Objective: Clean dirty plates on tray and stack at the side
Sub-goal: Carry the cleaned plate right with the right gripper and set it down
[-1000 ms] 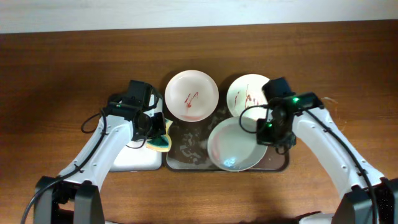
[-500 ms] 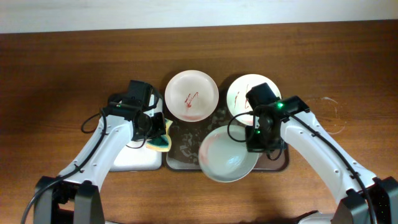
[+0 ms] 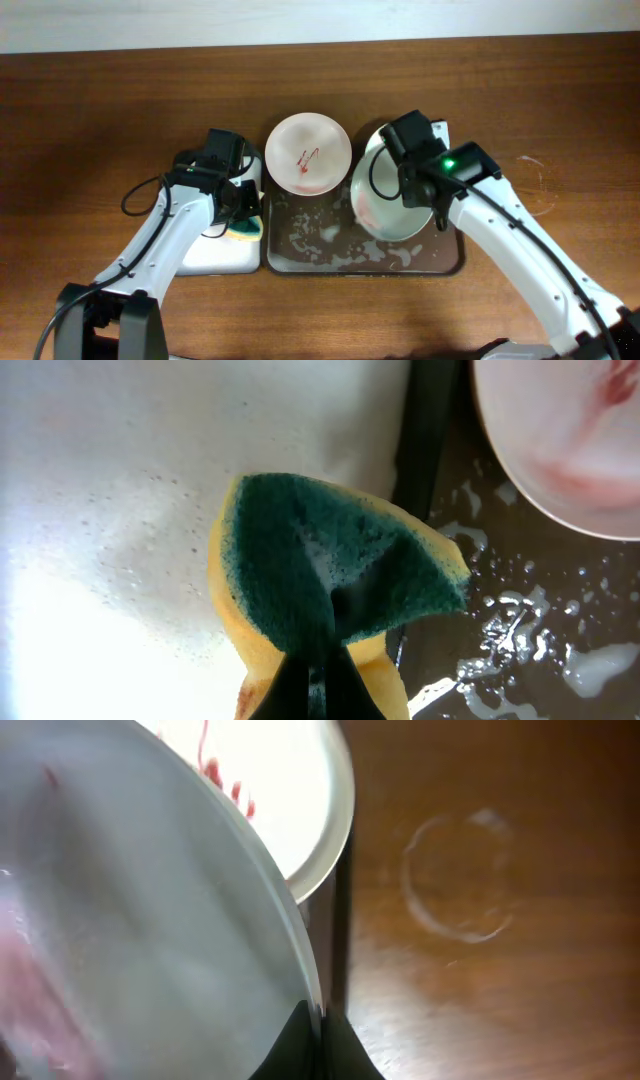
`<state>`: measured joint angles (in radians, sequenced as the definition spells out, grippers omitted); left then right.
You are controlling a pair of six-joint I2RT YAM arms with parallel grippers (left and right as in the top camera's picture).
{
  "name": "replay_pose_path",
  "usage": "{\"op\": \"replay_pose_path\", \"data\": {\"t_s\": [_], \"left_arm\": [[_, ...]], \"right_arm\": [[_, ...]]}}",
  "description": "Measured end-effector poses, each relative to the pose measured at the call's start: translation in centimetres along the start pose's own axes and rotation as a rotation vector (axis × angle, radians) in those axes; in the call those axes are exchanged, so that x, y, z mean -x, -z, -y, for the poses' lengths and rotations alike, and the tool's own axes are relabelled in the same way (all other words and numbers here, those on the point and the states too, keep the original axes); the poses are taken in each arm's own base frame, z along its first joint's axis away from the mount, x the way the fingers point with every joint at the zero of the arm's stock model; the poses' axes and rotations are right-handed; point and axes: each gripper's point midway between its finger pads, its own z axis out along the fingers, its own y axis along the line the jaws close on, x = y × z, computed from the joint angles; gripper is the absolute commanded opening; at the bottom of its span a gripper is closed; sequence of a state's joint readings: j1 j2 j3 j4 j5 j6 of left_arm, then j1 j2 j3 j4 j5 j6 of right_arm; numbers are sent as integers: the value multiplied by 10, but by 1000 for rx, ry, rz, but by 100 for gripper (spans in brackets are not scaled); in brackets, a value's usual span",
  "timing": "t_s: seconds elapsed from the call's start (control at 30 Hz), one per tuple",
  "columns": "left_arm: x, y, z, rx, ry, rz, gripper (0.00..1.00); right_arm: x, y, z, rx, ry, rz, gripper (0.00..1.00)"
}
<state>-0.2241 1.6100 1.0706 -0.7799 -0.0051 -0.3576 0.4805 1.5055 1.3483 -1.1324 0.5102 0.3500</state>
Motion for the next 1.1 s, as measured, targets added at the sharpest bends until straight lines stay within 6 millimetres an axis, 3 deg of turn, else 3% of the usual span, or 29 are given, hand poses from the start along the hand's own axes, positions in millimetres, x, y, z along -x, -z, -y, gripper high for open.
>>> {"op": "replay_pose_path", "data": {"t_s": [0.23, 0.4, 0.57, 0.63, 0.7, 0.83, 0.9, 1.1], "left_arm": [[7, 0, -14, 68, -28, 33, 0], [8, 1, -15, 74, -36, 36, 0], [8, 1, -15, 76, -36, 36, 0], [8, 1, -15, 76, -36, 36, 0], [8, 1, -15, 76, -36, 37, 0], [8, 1, -15, 76, -36, 36, 0], [8, 1, -15, 76, -36, 36, 0], [8, 1, -15, 76, -36, 36, 0]], "right_arm": [[27, 58, -6, -285, 185, 304, 4], [41, 97, -10, -439, 225, 488, 4], [45, 103, -8, -467, 203, 519, 4], [43, 94, -13, -406, 176, 490, 4], [37, 70, -13, -290, 99, 390, 4], [28, 19, 17, -139, -127, 170, 4], [21, -12, 55, -77, -308, 43, 4], [-12, -66, 150, 34, -723, -159, 4]]}}
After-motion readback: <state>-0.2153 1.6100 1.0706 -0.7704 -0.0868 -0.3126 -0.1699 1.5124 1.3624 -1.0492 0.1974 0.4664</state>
